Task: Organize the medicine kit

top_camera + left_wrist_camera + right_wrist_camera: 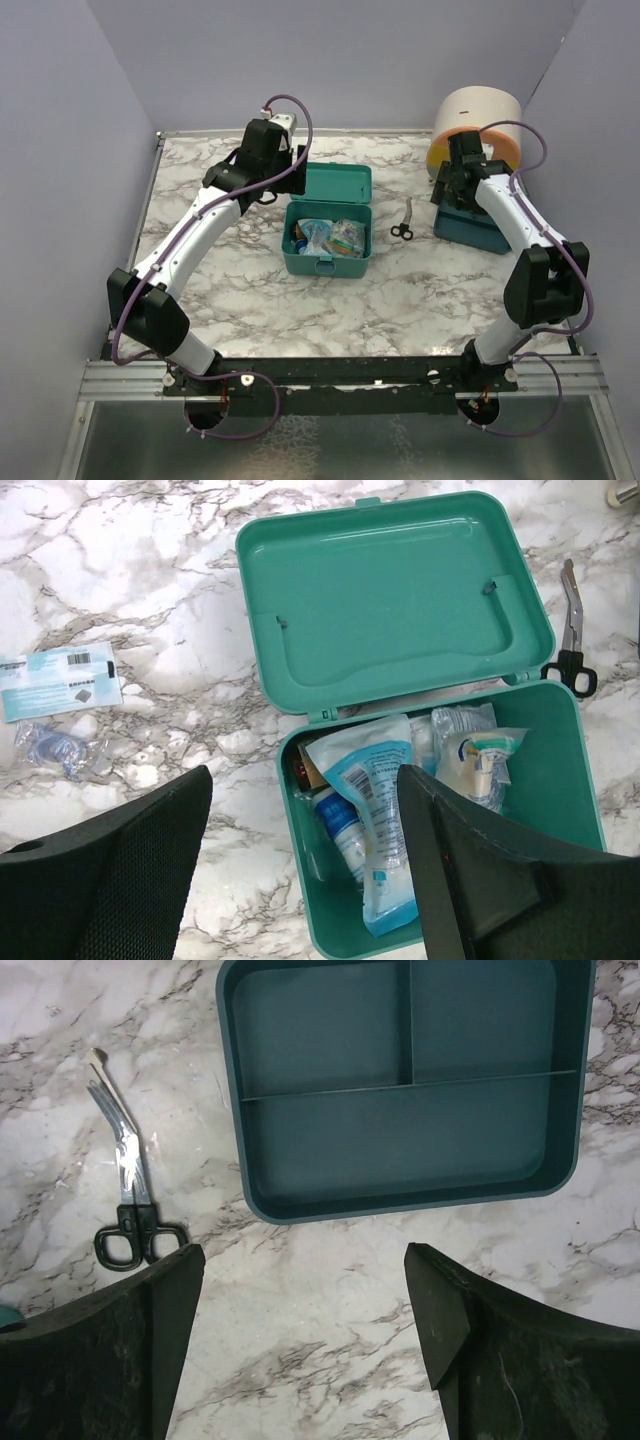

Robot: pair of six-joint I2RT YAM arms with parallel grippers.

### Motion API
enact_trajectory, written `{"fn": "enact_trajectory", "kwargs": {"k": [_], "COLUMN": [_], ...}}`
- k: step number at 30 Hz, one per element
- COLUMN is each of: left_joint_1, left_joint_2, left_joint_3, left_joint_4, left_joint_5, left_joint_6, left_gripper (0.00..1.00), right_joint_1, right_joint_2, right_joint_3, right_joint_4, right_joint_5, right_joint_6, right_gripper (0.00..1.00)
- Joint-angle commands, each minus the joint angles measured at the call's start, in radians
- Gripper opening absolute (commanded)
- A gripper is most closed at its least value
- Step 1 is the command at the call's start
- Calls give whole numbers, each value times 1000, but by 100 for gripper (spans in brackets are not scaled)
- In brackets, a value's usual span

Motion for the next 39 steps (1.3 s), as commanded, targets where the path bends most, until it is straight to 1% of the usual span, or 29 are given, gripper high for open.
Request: {"fn": "enact_trajectory", "kwargs": {"k": [1,6,10,13,15,23,30,39], "left_joint_1": [20,28,32,33,34,38,40,45], "left_joint_2": [-39,-42,-41,-39,-37,-20,-15,-39], "left_joint_3": [-16,-29,-35,-36,-32,-22,-16,-45], "left_joint_4": [34,39,40,40,41,41,39,40], "left_joint_5": [0,21,29,36,39,70,84,93], "left_joint_6": [0,-1,0,2,5,10,9,9], "left_gripper": [77,77,76,76,76,75,75,75], "right_joint_1": [-26,-82,-85,-84,-81,-51,-12,-3], "right_joint_2": [32,77,113,114,104,89,122,186], "right_joint_3": [5,25,37,-3,-43,-146,-168,-140], "right_joint_4": [83,104,82,101,122,187,231,275], "right_joint_5": [-27,-111,-178,-214,-222,-211,-180,-83], "right_joint_6": [-107,-178,-140,-101,-76,-39,10,1], "right_gripper": [82,80,74,69,67,65,64,64]}}
